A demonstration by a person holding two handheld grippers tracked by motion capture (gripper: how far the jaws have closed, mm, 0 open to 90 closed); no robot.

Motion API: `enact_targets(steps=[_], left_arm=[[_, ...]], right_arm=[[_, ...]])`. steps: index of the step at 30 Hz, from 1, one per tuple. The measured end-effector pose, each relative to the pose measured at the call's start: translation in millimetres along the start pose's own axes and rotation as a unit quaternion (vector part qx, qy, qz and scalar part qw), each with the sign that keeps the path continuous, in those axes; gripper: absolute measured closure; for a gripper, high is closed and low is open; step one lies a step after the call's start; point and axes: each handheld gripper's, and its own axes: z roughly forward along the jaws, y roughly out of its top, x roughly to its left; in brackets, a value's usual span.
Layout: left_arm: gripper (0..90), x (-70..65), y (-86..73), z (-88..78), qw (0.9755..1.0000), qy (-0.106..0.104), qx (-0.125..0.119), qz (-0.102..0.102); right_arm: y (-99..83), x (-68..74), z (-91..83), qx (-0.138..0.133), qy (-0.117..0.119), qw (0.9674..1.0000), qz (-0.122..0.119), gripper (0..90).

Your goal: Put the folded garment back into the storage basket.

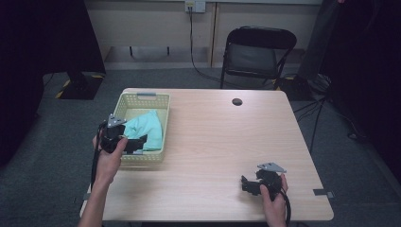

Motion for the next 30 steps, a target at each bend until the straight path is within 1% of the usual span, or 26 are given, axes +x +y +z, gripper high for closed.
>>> enact_targets(steps=[1,2,3,4,5,7,9,11,14,17,19,24,26,28,30], left_arm=[[6.1,0.2,-1.0,-0.6,1.0,0.001,-0.003,-0.003],[6.2,0.5,-2.9,-1.6,0.9998,0.013,-0.011,-0.013],[6.3,0.5,-2.9,-1.6,0.9998,0.013,-0.011,-0.013],[7.0,2.3,-7.0,-1.7,0.9994,0.014,-0.015,-0.027],[7.6,2.8,-9.1,-2.3,0.9992,0.013,-0.02,-0.032],[7.6,2.6,-11.7,-3.3,0.9991,0.014,-0.02,-0.034],[7.6,0.9,-13.7,-4.0,0.9994,0.012,-0.015,-0.028],[7.6,-1.9,-15.3,-4.4,0.9997,0.013,-0.01,-0.018],[6.9,-6.0,-18.3,-5.8,0.9999,0.008,-0.008,-0.009],[6.8,-9.5,-22.9,-6.8,0.9999,0.004,-0.012,-0.001],[6.8,-10.9,-26.1,-7.6,1.0,0.002,-0.009,0.004],[6.7,-14.3,-33.2,-11.6,0.9999,-0.003,-0.006,0.01],[6.7,-15.5,-34.6,-14.1,0.9999,0.0,-0.011,0.012],[6.7,-14.9,-34.7,-16.1,0.9998,-0.002,-0.019,0.007],[6.7,-14.9,-35.2,-16.8,0.9998,-0.003,-0.02,0.004]], right_arm=[[0.0,0.0,0.0,0.0,0.0,1.0,0.0,0.0],[0.0,0.0,0.0,0.0,0.0,1.0,0.0,0.0],[0.0,0.0,0.0,0.0,0.0,1.0,0.0,0.0],[0.0,0.0,0.0,0.0,0.0,1.0,0.0,0.0],[0.0,0.0,0.0,0.0,0.0,1.0,0.0,0.0],[0.0,0.0,0.0,0.0,0.0,1.0,0.0,0.0],[0.0,0.0,0.0,0.0,0.0,1.0,0.0,0.0],[0.0,0.0,0.0,0.0,0.0,1.0,0.0,0.0],[0.0,0.0,0.0,0.0,0.0,1.0,0.0,0.0],[0.0,0.0,0.0,0.0,0.0,1.0,0.0,0.0],[0.0,0.0,0.0,0.0,0.0,1.0,0.0,0.0],[0.0,0.0,0.0,0.0,0.0,1.0,0.0,0.0],[0.0,0.0,0.0,0.0,0.0,1.0,0.0,0.0],[0.0,0.0,0.0,0.0,0.0,1.0,0.0,0.0],[0.0,0.0,0.0,0.0,0.0,1.0,0.0,0.0]])
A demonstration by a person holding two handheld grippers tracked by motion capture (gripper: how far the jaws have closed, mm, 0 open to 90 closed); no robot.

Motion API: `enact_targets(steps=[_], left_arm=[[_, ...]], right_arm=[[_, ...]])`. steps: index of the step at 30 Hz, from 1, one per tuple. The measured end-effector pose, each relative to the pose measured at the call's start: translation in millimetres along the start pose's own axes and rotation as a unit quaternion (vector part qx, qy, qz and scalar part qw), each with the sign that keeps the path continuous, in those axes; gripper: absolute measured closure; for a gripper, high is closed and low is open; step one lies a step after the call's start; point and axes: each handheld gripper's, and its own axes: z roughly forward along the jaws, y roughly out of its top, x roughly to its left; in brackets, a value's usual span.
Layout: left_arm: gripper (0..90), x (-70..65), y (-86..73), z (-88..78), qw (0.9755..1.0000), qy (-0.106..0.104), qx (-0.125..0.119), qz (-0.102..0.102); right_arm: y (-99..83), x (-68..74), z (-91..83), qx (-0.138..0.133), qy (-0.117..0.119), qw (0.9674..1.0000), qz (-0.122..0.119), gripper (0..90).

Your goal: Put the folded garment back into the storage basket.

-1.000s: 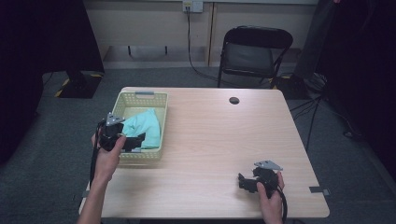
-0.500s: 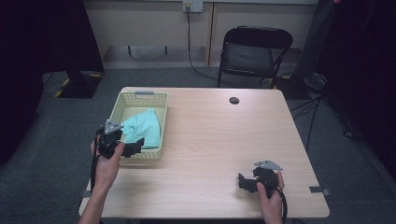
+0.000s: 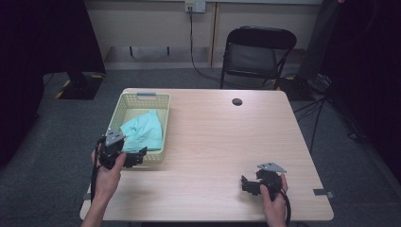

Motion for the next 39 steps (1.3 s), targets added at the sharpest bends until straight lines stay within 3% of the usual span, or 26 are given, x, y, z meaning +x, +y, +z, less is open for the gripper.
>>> enact_targets(steps=[8,14,29,39], left_arm=[[6.8,-7.8,-6.6,-5.8,0.9999,-0.001,-0.003,0.015],[6.8,-14.4,-17.9,-11.1,0.9994,-0.01,0.01,0.033],[6.8,-18.7,-39.3,-13.4,0.9986,-0.033,0.019,0.036],[6.8,-21.6,-53.5,-10.2,0.9972,-0.044,0.041,0.043]], right_arm=[[0.0,0.0,0.0,0.0,0.0,1.0,0.0,0.0],[0.0,0.0,0.0,0.0,0.0,1.0,0.0,0.0],[0.0,0.0,0.0,0.0,0.0,1.0,0.0,0.0],[0.0,0.0,0.0,0.0,0.0,1.0,0.0,0.0]])
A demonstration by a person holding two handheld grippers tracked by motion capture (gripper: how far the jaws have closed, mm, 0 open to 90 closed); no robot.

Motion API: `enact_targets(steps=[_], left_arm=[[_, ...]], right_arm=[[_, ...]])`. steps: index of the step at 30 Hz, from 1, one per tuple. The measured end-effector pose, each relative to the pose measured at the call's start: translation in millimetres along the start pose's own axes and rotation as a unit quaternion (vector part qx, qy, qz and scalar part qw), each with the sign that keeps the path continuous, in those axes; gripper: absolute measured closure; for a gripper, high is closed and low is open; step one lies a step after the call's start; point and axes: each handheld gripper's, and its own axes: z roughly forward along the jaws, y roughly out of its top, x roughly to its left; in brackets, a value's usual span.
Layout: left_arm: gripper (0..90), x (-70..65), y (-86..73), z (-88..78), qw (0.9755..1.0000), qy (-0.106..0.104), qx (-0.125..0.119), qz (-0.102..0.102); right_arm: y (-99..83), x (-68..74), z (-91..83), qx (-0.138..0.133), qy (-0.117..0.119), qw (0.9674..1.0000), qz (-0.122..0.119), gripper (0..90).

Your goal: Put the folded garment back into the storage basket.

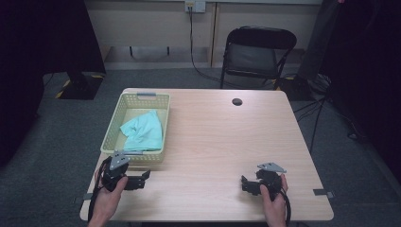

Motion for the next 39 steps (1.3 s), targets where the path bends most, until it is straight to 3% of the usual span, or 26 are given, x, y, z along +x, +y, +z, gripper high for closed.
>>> enact_targets(steps=[3,7,24,31,34,39], left_arm=[[6.8,-7.5,-4.6,-0.4,0.9996,0.001,0.008,0.025],[6.8,-10.6,-8.8,3.4,0.9992,0.002,0.022,0.034],[6.8,-7.3,-27.1,27.0,0.9966,-0.005,0.079,0.021],[6.7,-6.1,-31.5,34.0,0.9944,0.01,0.105,0.014],[6.8,-4.1,-33.5,37.4,0.993,0.006,0.117,0.009],[6.2,-2.3,-35.8,37.6,0.9939,0.011,0.11,0.003]], right_arm=[[0.0,0.0,0.0,0.0,0.0,1.0,0.0,0.0],[0.0,0.0,0.0,0.0,0.0,1.0,0.0,0.0],[0.0,0.0,0.0,0.0,0.0,1.0,0.0,0.0],[0.0,0.0,0.0,0.0,0.0,1.0,0.0,0.0],[0.0,0.0,0.0,0.0,0.0,1.0,0.0,0.0],[0.0,0.0,0.0,0.0,0.0,1.0,0.0,0.0]])
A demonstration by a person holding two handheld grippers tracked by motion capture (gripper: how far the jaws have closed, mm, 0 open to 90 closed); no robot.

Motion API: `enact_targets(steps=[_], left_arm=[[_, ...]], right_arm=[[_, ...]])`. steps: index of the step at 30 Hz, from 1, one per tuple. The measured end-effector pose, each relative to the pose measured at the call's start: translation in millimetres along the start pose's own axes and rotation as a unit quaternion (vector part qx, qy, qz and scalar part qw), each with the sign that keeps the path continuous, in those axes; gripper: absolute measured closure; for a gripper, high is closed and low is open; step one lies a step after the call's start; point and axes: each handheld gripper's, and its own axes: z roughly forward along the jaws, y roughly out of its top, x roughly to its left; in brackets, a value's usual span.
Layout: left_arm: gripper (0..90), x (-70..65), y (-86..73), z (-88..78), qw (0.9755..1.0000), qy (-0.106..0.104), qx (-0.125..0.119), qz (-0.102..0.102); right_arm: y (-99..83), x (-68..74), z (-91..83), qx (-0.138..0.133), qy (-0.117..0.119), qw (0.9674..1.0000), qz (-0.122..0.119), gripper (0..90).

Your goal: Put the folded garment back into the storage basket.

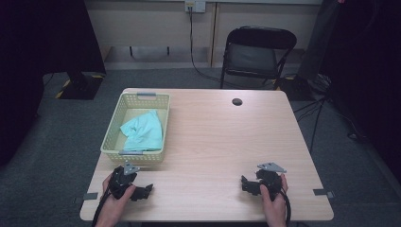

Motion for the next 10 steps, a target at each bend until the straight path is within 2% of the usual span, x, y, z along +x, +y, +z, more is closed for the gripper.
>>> enact_targets(steps=[6,10], left_arm=[[0.3,-1.4,-1.4,3.4,1.0,0.003,-0.008,-0.001],[0.0,-1.6,-2.0,3.8,0.9999,0.002,-0.012,-0.002]], right_arm=[[0.0,0.0,0.0,0.0,0.0,1.0,0.0,0.0],[0.0,0.0,0.0,0.0,0.0,1.0,0.0,0.0]])
